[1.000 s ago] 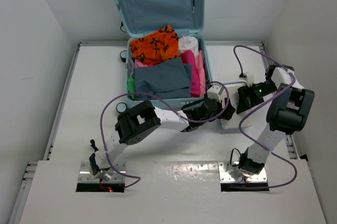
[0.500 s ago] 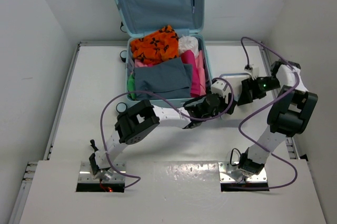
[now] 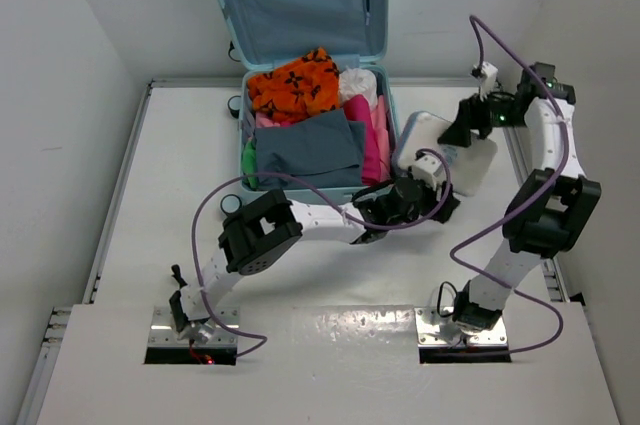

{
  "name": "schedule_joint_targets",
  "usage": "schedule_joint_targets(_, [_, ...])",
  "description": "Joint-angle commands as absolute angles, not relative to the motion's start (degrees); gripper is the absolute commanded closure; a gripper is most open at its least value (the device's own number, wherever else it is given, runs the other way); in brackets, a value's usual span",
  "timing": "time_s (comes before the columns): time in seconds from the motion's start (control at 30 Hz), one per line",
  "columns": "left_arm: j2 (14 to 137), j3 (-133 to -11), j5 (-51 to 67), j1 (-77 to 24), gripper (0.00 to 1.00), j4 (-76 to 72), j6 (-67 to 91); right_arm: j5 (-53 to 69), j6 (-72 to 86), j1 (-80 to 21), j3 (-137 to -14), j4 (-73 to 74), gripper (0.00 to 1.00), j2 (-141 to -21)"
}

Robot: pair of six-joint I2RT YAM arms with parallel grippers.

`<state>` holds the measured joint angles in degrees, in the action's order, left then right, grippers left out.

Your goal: Pack the luggage

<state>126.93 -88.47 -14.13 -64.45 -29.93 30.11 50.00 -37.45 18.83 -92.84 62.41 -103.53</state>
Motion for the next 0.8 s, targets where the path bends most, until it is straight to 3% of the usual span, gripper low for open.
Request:
schedule_joint_targets(0.0, [121.5, -96.4, 5.5, -68.8, 0.89, -49.5, 29.4, 80.1, -27.9, 8.5, -94.4, 89.6, 1.0, -102.0])
schedule_joint_targets(0.3, [118.8, -95.6, 2.3, -67.2, 0.91, -48.3, 26.8, 77.7, -26.7, 3.4, -96.8, 89.4, 1.0, -104.5])
schedule_joint_targets(0.5, [113.0, -87.7, 1.4, -66.0, 0.89, -46.1, 25.3, 77.0, -25.2, -3.4, -100.4, 88.8, 1.0, -109.2])
schedule_joint_targets(0.57, [111.5, -87.0, 9.8, -64.1, 0.68, -44.7, 26.0, 75.8, -23.6, -4.0, -101.9, 87.9, 0.97, -109.2])
schedule_joint_targets(0.6, [110.4, -86.3, 12.4, -63.6, 0.6, -42.3, 27.1, 76.5, -20.6, -3.1, -101.7, 86.0, 0.87, -108.8])
schedule_joint_targets(0.7, [103.5, -80.6, 19.4, -61.8, 0.43, -35.4, 27.3, 77.2, -9.7, 4.5, -102.3, 80.4, 0.66, -109.2])
schedule_joint_targets(0.77, [99.9, -77.8, 23.3, -59.8, 0.34, -30.4, 25.5, 76.4, -5.0, 10.7, -105.5, 78.4, 0.58, -109.7])
